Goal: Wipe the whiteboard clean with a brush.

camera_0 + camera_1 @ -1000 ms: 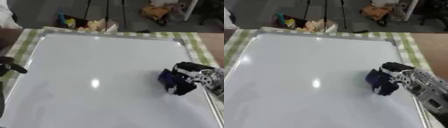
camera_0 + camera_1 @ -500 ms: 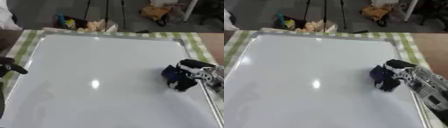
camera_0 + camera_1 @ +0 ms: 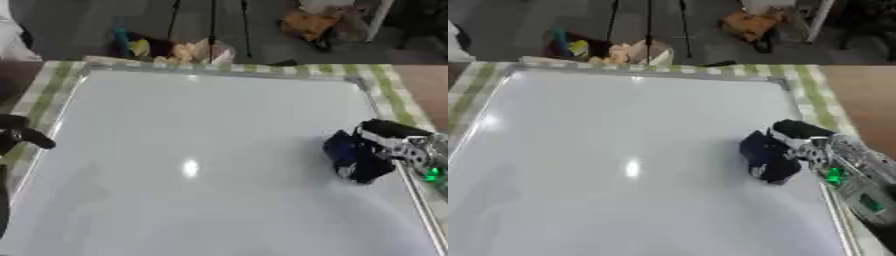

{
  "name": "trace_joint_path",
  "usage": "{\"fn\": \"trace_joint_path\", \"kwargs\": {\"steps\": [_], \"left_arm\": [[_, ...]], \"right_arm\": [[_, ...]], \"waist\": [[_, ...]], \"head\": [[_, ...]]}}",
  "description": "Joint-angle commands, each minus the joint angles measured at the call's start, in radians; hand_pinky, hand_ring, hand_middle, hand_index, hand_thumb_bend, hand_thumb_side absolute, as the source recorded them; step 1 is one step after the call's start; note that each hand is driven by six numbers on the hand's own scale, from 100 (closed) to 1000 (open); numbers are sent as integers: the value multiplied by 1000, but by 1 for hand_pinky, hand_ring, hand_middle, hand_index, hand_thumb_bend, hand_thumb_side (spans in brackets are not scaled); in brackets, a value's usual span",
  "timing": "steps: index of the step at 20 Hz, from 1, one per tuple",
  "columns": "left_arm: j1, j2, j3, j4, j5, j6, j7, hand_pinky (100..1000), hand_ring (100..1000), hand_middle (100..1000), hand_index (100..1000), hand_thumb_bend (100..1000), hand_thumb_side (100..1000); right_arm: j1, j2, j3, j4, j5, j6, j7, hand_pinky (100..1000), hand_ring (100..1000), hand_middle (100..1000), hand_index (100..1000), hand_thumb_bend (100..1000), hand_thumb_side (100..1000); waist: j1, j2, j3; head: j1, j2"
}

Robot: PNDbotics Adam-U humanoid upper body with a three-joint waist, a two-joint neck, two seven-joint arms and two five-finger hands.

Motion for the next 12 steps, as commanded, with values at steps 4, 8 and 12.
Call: {"fn": "trace_joint_path", "kwargs": {"steps": [4,8,12], "left_arm": [[-13,7,-8,-18,0,0,-6,457,908,799,622,100,972],[-12,7,-7,-18,1,0,-7,457,908,799,622,100,973],[-13,7,-8,-18,2,-1,-9,457,909,800,622,100,973]], "right_arm": [[-2,-27,-3,-13,-14,152,155,686,717,550,217,100,354],[-2,-26,0,-8,-2,147,159,663,590,547,209,100,351],[-2,-25,2,-7,10,141,164,627,523,544,204,100,352]], "waist": [[0,-19,-1],[0,-17,0],[1,-16,-1]], "head": [[0,-13],[0,-14],[0,-14]]}}
